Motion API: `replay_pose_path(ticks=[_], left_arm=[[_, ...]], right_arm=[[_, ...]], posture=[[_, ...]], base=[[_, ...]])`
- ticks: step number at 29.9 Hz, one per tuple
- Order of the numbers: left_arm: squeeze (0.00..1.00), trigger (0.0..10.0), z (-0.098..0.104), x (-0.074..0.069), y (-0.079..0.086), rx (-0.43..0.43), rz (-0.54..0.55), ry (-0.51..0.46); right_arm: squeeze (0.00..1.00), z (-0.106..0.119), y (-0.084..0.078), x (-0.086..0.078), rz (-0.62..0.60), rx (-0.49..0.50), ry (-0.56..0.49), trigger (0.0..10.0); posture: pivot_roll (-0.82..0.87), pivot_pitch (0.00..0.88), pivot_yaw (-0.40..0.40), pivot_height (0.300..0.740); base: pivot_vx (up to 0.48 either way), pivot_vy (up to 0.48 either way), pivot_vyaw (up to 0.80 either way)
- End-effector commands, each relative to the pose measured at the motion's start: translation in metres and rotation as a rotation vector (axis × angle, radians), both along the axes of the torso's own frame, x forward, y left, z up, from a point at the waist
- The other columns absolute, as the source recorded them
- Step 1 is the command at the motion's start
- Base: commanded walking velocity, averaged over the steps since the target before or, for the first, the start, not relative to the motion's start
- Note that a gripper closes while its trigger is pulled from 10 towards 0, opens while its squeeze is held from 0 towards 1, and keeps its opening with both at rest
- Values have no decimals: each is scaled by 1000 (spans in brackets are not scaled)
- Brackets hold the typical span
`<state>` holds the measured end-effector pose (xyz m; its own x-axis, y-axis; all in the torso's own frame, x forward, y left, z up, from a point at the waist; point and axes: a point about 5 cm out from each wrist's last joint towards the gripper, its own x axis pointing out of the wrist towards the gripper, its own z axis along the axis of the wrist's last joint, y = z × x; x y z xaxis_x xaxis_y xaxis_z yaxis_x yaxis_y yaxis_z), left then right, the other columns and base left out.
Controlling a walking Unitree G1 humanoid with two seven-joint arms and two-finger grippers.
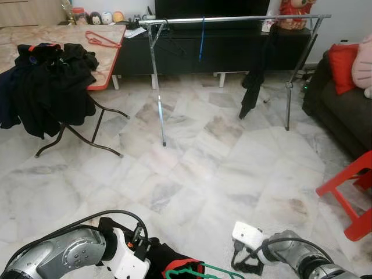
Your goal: Hang hanger
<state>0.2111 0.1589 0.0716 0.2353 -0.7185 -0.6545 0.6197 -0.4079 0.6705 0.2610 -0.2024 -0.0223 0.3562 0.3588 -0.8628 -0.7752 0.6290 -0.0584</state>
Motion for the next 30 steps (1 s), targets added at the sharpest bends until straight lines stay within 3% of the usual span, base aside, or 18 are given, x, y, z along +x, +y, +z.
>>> replay_pose_path(ticks=[1,4,5,6,7,10,11,12,16,18,21,23,24,27,30], left_arm=[[0,10000,1,2,5,-15,37,4],[0,10000,-3,2,9,-24,87,18],[0,10000,-8,3,12,-38,141,32],[0,10000,-8,3,12,-38,141,32],[0,10000,-12,4,14,-58,201,47],[0,10000,-17,5,14,-97,289,66],[0,10000,-20,8,14,-133,374,81],[0,10000,-20,8,14,-133,374,81],[0,10000,-18,21,11,-273,587,107],[0,10000,-15,31,9,-383,716,111],[0,10000,-12,39,10,-452,800,100],[0,10000,-6,51,12,-531,921,75],[0,10000,2,60,12,-626,1000,73],[0,10000,14,69,7,-742,1049,95],[0,10000,20,72,2,-778,1036,121]], right_arm=[[0,12,-8,15,-100,13,-105,10000],[0,21,-16,25,-227,9,-239,10000],[0,30,-26,33,-393,41,-343,10000],[0,30,-26,33,-393,41,-343,10000],[0,37,-34,37,-529,94,-417,10000],[0,46,-40,42,-670,198,-508,10000],[0,49,-42,43,-755,264,-553,10000],[0,49,-42,43,-755,264,-553,10000],[0,47,-35,39,-796,315,-608,10000],[0,41,-26,35,-813,350,-614,10000],[0,35,-21,30,-827,356,-600,10000],[0,32,-17,28,-838,364,-592,10000],[0,30,-13,27,-845,389,-589,10000],[0,29,-4,27,-824,427,-583,10000],[0,31,1,28,-809,454,-589,10000]], posture=[[28,0,-35,716],[27,0,-33,716],[25,0,-26,716],[25,0,-26,716],[23,0,-23,716],[20,0,-18,716],[17,0,-13,716],[17,0,-13,716],[17,0,-10,716],[17,0,-8,716],[22,0,-5,716],[25,0,-6,716],[25,0,-6,716],[26,0,-3,716],[26,0,2,716]], base=[[0,0,0],[0,0,0],[0,0,0],[0,0,0],[0,0,0],[0,0,0],[0,0,0],[0,0,0],[0,0,0],[0,0,0],[0,0,0],[0,0,0],[0,0,0],[0,0,0],[0,0,0]])
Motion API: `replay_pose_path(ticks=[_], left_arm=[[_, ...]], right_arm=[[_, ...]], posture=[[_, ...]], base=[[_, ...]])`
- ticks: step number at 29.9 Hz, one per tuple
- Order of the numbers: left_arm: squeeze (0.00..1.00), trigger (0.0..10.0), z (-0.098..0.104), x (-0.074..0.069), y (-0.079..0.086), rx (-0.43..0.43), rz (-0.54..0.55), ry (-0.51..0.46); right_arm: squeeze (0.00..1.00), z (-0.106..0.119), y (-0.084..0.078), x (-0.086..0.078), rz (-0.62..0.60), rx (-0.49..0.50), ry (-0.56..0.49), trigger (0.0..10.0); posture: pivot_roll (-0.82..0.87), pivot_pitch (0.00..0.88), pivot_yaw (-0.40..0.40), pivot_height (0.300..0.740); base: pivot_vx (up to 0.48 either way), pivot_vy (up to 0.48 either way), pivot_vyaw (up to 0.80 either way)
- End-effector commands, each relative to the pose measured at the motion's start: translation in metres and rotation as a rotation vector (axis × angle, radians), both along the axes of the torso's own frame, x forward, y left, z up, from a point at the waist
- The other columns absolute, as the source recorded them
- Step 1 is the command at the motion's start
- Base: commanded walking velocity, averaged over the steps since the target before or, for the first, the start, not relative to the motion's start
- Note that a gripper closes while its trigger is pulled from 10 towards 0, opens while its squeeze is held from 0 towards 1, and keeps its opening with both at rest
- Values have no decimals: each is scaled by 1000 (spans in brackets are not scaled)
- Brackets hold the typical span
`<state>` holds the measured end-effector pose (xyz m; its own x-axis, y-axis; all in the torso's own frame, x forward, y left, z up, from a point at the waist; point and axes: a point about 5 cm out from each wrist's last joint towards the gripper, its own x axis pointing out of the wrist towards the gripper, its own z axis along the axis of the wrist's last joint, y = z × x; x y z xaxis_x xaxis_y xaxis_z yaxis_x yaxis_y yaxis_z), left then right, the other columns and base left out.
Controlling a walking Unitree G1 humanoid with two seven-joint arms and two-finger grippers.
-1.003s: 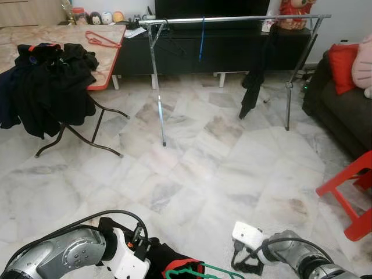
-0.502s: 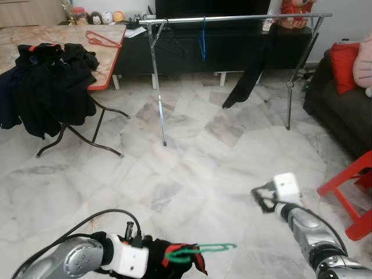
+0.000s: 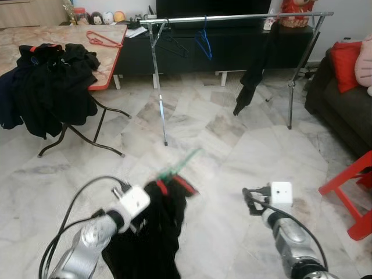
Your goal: Hang hanger
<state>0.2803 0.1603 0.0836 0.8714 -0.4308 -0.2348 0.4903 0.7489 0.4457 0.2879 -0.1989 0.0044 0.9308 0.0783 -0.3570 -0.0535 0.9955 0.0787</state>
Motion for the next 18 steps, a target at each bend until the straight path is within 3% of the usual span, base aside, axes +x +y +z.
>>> replay_pose_path(ticks=[1,4,7,10,11,17,18], left_arm=[[0,10000,10,3,-1,-19,-23,-18],[0,10000,12,3,-3,5,-67,-11],[0,10000,10,2,-2,62,-110,16],[0,10000,0,-1,2,203,-159,42],[0,10000,-6,-4,5,243,-177,72],[0,10000,-15,-12,8,278,-232,128],[0,10000,-15,-12,8,278,-232,128]], right_arm=[[0,5,-2,2,-4,6,-36,10000],[0,5,0,2,12,11,-38,10000],[0,7,4,3,102,15,-48,10000],[0,10,9,3,251,-25,-52,10000],[0,14,10,4,363,-64,-55,10000],[0,33,9,6,682,-82,-84,10000],[0,33,9,6,682,-82,-84,10000]], posture=[[26,0,4,716],[24,0,6,716],[26,0,9,716],[18,0,13,716],[12,0,16,716],[9,0,12,716],[9,0,12,716]], base=[[0,0,0],[0,0,0],[0,0,0],[0,0,0],[0,0,0],[0,0,0],[0,0,0]])
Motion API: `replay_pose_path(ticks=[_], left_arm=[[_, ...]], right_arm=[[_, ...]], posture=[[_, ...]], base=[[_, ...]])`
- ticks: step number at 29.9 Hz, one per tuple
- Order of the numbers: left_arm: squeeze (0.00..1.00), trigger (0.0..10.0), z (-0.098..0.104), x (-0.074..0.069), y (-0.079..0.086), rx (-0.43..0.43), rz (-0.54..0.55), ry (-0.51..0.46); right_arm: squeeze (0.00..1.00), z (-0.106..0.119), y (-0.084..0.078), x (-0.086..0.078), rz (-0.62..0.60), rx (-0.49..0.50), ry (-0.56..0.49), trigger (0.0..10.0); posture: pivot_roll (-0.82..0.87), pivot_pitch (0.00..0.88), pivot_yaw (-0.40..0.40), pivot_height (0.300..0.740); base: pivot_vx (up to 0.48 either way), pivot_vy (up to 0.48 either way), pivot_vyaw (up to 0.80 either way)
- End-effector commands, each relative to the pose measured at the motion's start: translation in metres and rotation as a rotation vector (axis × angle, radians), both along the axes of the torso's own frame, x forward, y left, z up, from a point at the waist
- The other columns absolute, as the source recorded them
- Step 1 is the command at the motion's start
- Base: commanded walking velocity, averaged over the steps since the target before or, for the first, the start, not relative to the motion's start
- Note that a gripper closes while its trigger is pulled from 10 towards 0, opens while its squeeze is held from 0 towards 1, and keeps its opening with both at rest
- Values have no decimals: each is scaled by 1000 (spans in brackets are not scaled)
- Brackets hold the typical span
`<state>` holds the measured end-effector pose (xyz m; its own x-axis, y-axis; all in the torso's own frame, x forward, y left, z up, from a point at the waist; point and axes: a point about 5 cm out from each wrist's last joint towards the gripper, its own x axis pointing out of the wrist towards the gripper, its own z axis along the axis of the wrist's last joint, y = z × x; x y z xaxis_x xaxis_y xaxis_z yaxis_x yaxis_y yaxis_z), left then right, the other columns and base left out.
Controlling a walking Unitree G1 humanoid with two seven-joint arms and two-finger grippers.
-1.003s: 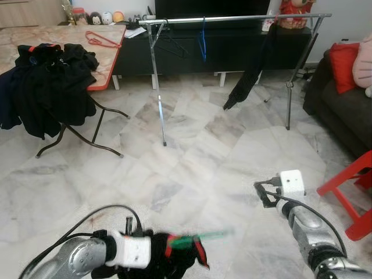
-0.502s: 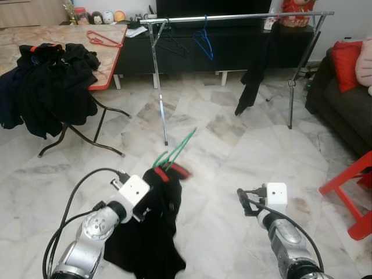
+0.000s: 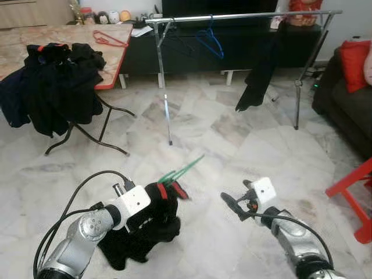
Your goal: Hang hanger
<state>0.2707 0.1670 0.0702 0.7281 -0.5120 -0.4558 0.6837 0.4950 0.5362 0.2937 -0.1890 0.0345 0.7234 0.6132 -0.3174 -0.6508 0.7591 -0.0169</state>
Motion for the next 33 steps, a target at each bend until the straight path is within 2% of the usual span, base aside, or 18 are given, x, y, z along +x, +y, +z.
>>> replay_pose_path(ticks=[1,4,10,14,19,26,33], left_arm=[[0,10000,-5,-6,2,51,-67,30],[0,10000,-4,-12,3,102,-188,72],[0,10000,-2,-18,0,133,-304,155],[0,10000,-3,-23,-2,141,-356,213],[0,10000,5,-32,-2,189,-479,336],[0,10000,13,-30,-4,187,-529,383],[0,10000,15,-31,-7,178,-536,400]], right_arm=[[0,13,-2,1,191,-23,15,10000],[0,20,-2,-6,497,-126,109,10000],[0,26,11,-6,688,-137,173,10000],[0,30,19,-3,738,-129,193,10000],[0,26,28,-6,836,-147,264,10000],[0,26,44,-4,867,-118,257,10000],[0,19,48,-6,845,-117,256,10000]], posture=[[5,0,10,716],[4,0,8,716],[18,0,1,716],[28,0,-4,716],[51,0,-14,716],[48,0,-8,716],[43,0,-8,716]], base=[[0,0,0],[0,0,0],[0,0,0],[0,0,0],[0,0,0],[0,0,0],[0,0,0]])
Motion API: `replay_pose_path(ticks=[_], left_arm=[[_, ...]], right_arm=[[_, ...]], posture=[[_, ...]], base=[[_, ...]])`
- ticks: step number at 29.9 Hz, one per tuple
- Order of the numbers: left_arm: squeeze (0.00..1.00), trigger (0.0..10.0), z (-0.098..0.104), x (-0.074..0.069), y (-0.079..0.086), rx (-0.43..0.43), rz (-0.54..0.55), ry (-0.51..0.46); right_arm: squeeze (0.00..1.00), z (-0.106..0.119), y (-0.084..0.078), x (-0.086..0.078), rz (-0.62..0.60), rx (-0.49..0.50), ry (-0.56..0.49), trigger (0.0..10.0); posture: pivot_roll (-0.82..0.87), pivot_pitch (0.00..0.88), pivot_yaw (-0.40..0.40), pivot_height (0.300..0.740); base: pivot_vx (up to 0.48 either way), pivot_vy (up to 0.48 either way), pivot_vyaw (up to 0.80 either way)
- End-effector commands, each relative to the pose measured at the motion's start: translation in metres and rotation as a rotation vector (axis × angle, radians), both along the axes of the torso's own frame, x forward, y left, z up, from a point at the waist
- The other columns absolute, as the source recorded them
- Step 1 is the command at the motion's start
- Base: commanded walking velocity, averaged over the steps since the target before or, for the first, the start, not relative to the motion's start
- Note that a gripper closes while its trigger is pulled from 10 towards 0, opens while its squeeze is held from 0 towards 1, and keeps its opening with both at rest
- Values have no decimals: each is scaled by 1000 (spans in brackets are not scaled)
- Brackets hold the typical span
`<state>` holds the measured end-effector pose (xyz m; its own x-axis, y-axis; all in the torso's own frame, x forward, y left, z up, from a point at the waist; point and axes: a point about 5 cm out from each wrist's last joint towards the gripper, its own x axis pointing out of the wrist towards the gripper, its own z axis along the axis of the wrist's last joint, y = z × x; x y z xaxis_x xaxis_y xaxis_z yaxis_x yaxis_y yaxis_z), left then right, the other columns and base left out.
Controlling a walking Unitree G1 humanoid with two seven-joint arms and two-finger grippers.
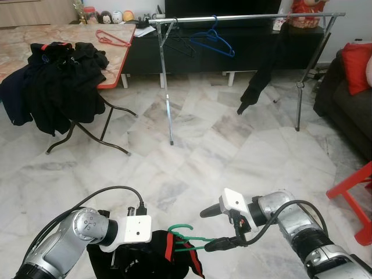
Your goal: Hang hanger
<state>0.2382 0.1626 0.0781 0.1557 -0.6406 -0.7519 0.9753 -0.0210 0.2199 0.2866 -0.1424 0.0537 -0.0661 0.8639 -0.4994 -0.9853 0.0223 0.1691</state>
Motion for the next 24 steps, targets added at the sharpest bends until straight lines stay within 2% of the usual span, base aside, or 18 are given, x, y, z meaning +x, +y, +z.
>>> replay_pose_path(ticks=[1,4,9,23,24], left_arm=[[0,10000,8,1,-3,-5,-20,-11],[0,10000,8,2,-2,-1,-24,-13],[0,10000,9,2,-2,0,-23,-12],[0,10000,9,3,-3,-3,-16,-20],[0,10000,9,4,-3,-2,-17,-20]], right_arm=[[0,-1,3,2,-12,-1,-21,10000],[0,-3,8,5,-61,-18,-62,10000],[0,-7,11,0,-27,-7,-14,10000],[0,-25,17,-9,-35,-42,12,10000],[0,-25,18,-9,-40,-40,11,8314]], posture=[[43,0,-8,716],[43,0,-8,716],[47,0,-7,716],[56,0,-9,716],[56,0,-9,716]], base=[[0,0,0],[0,0,0],[0,0,0],[0,0,0],[0,0,0]])
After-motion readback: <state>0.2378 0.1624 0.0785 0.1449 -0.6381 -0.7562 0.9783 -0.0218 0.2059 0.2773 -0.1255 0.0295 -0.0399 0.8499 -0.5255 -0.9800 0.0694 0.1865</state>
